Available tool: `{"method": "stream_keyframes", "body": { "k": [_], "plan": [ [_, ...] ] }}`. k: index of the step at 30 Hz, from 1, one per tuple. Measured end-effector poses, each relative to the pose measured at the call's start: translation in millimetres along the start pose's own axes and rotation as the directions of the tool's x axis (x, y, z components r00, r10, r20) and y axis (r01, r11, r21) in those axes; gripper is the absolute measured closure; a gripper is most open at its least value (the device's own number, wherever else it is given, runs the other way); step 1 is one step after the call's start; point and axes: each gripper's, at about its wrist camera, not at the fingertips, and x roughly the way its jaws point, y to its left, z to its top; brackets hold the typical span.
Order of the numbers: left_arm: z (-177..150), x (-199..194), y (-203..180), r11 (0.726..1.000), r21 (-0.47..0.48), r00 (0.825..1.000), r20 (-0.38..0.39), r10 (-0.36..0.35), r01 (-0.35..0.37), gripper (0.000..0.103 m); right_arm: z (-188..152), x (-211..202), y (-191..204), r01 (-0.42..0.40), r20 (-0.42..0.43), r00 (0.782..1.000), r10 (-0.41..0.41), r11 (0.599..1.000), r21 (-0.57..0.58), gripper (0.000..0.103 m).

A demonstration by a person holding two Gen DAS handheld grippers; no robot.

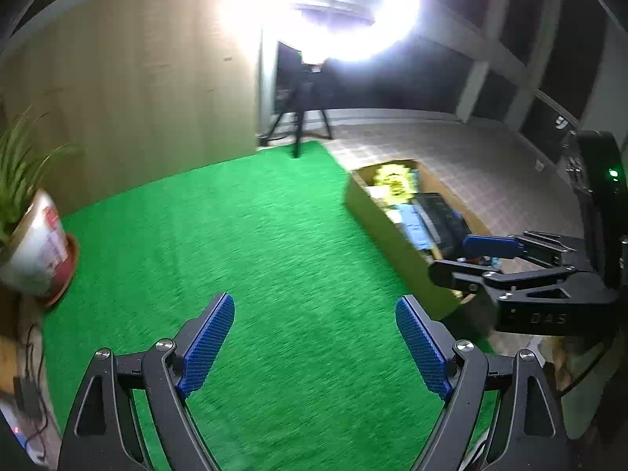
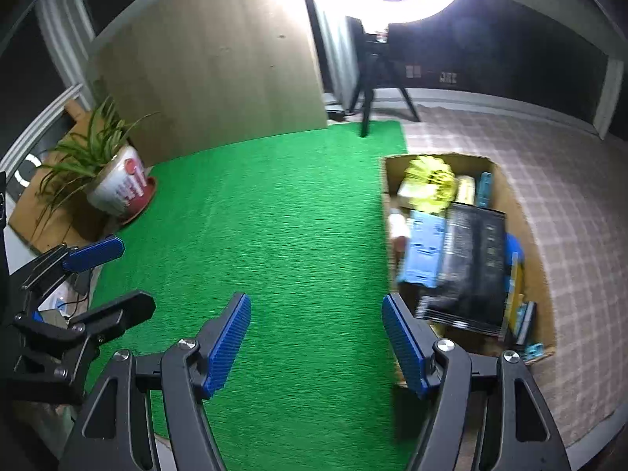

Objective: Organize objects

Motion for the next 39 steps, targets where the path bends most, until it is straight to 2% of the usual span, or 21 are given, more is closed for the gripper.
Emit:
{"method": "stream_keyframes", "body": {
  "k": [9,12,15,23,39],
  "plan": [
    [-26.3,-35.4,49.9,0.992,-0.084,0.995,0.018,0.099,-0.097,0.016,-4.9,-0.2,59.5,-0.002,0.031,0.999,0.004,0.997,-0.08,0.037],
    [-36.1,-46.3,62.0,0.986,-0.111,0.992,0.014,0.128,-0.126,0.011,-6.9,-1.6,74.0,-0.005,0.051,0.999,0.009,0.996,-0.09,0.037],
    [-45.5,-58.1,72.7,0.979,-0.139,0.988,0.02,0.155,-0.151,0.011,-10.5,-2.8,88.4,-0.007,0.058,0.998,0.013,0.995,-0.1,0.037],
    [-60.3,-78.9,88.6,0.971,-0.179,0.985,0.027,0.168,-0.161,0.007,-18.2,-9.1,109.6,-0.011,0.072,0.997,0.02,0.993,-0.12,0.037],
    [-63.9,-88.6,99.6,0.971,-0.178,0.985,0.035,0.167,-0.159,0.007,-22.3,-8.7,116.5,-0.003,0.07,0.997,0.013,0.992,-0.129,0.037]
  ]
}}
